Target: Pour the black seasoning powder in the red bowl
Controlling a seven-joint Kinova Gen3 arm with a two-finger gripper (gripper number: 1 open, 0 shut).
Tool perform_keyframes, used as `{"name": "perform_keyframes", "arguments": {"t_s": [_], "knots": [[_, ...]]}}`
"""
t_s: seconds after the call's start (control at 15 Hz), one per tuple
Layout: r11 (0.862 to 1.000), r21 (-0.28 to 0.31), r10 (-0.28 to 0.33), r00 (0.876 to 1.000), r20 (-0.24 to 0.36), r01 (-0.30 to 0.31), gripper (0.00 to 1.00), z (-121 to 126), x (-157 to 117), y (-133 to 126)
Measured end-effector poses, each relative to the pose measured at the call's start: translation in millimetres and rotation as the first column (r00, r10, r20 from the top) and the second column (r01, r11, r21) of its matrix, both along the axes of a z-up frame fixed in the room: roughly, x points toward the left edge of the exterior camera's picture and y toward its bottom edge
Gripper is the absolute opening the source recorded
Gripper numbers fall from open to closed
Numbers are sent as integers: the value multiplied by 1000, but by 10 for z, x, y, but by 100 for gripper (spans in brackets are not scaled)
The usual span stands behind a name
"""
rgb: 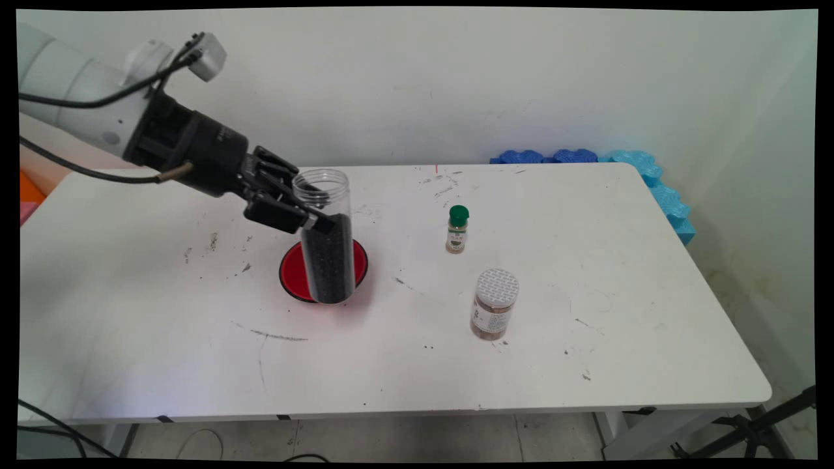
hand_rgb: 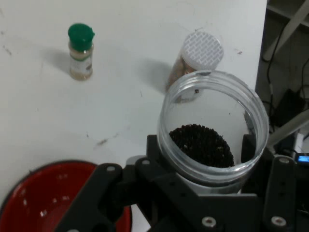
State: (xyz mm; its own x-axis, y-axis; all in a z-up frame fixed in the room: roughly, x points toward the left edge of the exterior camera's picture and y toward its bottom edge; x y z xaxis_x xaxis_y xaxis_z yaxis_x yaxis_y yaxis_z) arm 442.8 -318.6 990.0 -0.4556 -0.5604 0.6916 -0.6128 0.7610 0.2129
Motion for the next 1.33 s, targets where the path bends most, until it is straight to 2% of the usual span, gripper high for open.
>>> {"name": "perform_keyframes", "arguments": {"t_s": [0.33, 0.53, 0.73, 1.07, 1.33], "knots": [[994, 87, 68, 998, -12, -67, 0, 11, 110, -2], [980, 154, 132, 991, -25, -127, 0, -25, 193, -25], [965, 204, 172, 985, -22, -164, 0, -80, 251, -16], [912, 336, 252, 968, -8, -235, 0, -262, 346, 83], [857, 434, 322, 947, -25, -280, 0, -386, 353, 52]]}}
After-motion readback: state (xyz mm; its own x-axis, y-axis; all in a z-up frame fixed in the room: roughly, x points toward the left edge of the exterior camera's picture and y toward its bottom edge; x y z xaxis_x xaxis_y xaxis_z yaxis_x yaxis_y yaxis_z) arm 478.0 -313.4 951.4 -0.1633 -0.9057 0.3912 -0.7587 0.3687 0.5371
